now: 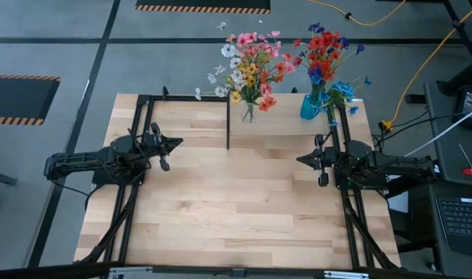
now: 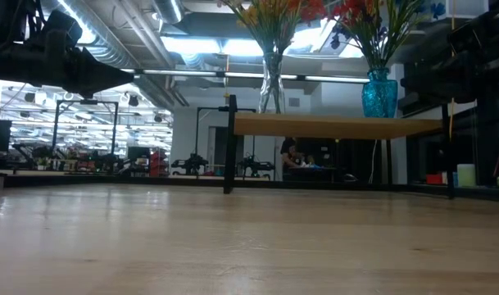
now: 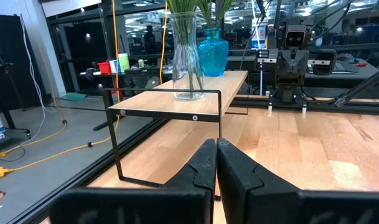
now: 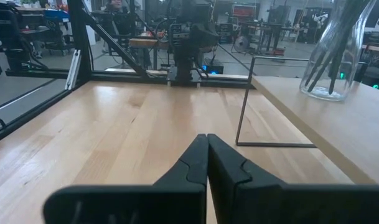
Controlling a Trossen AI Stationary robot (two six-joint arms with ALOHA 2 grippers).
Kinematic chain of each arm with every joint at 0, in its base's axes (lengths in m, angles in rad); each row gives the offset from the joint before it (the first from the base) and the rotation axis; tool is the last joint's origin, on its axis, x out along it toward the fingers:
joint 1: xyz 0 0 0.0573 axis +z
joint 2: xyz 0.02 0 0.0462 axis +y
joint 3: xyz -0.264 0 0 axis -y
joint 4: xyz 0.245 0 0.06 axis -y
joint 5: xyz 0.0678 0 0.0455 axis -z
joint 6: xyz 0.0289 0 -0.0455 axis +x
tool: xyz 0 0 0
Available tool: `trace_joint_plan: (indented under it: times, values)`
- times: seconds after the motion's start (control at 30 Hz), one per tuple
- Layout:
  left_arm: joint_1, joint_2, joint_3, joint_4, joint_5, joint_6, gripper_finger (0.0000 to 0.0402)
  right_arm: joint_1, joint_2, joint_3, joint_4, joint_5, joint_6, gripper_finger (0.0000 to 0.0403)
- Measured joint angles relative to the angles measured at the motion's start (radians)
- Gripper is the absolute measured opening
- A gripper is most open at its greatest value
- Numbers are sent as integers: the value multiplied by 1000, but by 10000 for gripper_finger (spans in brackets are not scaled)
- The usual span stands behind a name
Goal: Pick and place flowers into a vace then onto a shelf
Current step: Return to Home Position
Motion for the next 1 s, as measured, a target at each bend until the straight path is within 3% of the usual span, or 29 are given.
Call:
trace_joint_plan:
  times: [1.0]
  values:
    - [0, 0, 0, 0, 0, 0, 10, 0, 0, 0, 0, 0, -2, 7]
